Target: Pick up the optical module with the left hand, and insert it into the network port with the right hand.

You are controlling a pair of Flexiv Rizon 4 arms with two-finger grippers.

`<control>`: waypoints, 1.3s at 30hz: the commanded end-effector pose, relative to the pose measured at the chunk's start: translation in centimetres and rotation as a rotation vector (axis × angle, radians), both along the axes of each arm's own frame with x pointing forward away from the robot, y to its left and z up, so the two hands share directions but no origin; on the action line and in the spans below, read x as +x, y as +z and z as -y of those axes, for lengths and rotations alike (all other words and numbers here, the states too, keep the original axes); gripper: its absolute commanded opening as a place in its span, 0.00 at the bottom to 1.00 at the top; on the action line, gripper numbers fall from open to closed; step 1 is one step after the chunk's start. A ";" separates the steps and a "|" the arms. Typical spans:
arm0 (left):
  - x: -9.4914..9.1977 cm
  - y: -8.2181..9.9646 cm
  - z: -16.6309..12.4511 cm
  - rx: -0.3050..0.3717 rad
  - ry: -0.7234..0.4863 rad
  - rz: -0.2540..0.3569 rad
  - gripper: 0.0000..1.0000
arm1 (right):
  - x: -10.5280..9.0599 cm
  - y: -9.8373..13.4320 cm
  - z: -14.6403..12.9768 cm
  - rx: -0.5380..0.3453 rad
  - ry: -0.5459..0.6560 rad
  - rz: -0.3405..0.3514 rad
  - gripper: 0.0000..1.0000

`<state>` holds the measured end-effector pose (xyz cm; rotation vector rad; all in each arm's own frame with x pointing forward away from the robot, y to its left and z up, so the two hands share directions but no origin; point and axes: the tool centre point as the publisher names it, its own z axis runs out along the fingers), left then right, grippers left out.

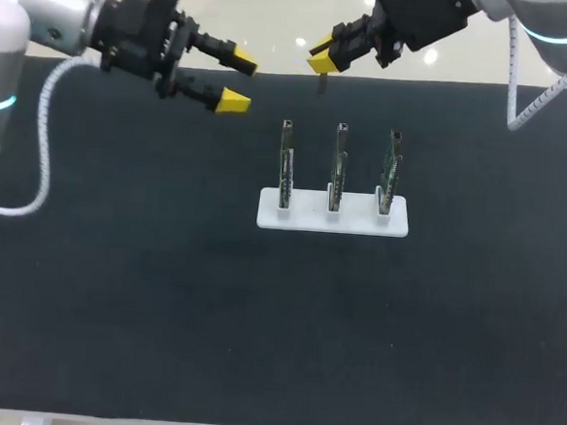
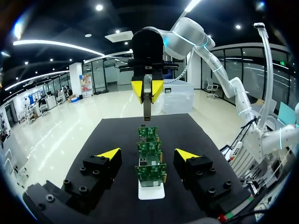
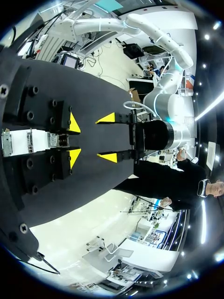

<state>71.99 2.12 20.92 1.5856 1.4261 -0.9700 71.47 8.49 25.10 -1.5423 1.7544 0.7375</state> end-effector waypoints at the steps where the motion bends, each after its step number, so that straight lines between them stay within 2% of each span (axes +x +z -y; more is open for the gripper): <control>1: 0.2 0.9 -1.2 0.056 0.001 -0.010 1.00 | 0.3 0.0 -0.4 -0.003 -0.001 -0.002 0.00; 8: 0.1 0.9 -2.2 0.172 0.014 -0.059 1.00 | 0.4 0.0 -0.7 -0.003 -0.001 0.000 0.00; 11: -0.1 1.2 -2.6 0.139 -0.032 -0.065 1.00 | 0.5 0.0 -0.8 -0.002 -0.001 0.002 0.00; 18: -0.1 1.2 -2.6 0.139 -0.032 -0.065 1.00 | 0.5 0.0 -0.9 0.001 -0.002 0.005 0.00; 21: -0.1 1.2 -2.6 0.139 -0.032 -0.065 1.00 | 0.5 0.0 -0.9 0.001 -0.002 0.005 0.15; 25: -0.1 1.2 -2.6 0.139 -0.032 -0.065 1.00 | 0.5 0.0 -0.9 0.001 -0.002 0.005 0.18; 26: -0.1 1.2 -2.6 0.139 -0.032 -0.065 1.00 | 0.5 0.0 -0.9 0.001 -0.002 0.005 0.16; 27: -0.1 1.2 -2.6 0.139 -0.032 -0.065 1.00 | 0.5 0.0 -0.9 0.001 -0.002 0.005 0.00; 39: -0.1 1.2 -2.6 0.139 -0.032 -0.065 1.00 | 0.6 -0.2 -0.5 0.007 0.008 0.010 0.00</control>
